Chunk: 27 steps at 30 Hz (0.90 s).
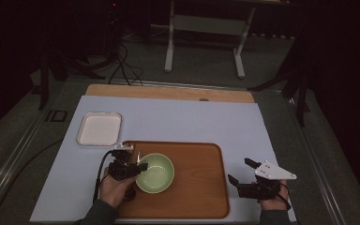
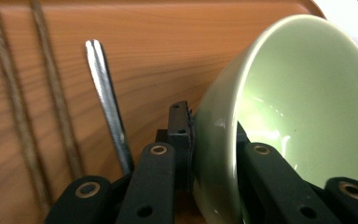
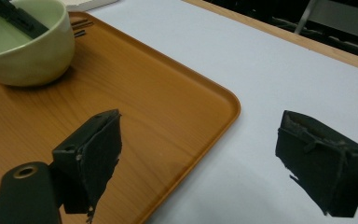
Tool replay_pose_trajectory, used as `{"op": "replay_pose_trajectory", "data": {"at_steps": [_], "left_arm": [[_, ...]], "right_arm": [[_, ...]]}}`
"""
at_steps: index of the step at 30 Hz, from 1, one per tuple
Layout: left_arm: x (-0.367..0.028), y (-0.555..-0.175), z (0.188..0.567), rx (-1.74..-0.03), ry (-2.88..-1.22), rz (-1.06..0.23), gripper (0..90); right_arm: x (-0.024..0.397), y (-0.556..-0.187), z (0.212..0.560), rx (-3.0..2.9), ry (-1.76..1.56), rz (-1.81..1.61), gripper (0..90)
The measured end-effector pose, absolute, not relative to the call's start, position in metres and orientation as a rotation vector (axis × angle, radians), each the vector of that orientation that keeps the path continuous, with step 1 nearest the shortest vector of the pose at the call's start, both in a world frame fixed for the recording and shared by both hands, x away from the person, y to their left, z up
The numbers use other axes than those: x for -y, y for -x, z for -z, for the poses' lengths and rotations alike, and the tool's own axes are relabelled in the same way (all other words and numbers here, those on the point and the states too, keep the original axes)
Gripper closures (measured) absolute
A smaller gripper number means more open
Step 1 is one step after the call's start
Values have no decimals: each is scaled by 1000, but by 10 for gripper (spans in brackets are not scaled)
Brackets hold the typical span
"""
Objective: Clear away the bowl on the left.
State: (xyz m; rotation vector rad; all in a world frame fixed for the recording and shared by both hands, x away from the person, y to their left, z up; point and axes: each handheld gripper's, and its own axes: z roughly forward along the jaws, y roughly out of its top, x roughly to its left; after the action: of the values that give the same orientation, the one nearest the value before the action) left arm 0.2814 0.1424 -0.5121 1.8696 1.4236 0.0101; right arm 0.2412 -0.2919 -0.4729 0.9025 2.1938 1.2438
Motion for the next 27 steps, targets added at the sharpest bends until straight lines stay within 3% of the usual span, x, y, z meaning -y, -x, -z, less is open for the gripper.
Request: {"op": "replay_pose_trajectory", "data": {"at_steps": [5,13,20,27], "left_arm": [[-137,-282,514,-1416,-1884,-21,784],[-140,-280,515,-1396,-1914,-97,556],[-141,-275,514,-1351,-1961,-216,441],[-142,-273,510,-1289,-2003,-245,369]], "right_arm": [[292,-241,473,-2190,-905,-1247,139],[292,-241,473,-2193,-908,-1246,139],[292,-242,473,-2196,-902,-1238,139],[294,-241,472,-2186,-904,-1245,139]]}}
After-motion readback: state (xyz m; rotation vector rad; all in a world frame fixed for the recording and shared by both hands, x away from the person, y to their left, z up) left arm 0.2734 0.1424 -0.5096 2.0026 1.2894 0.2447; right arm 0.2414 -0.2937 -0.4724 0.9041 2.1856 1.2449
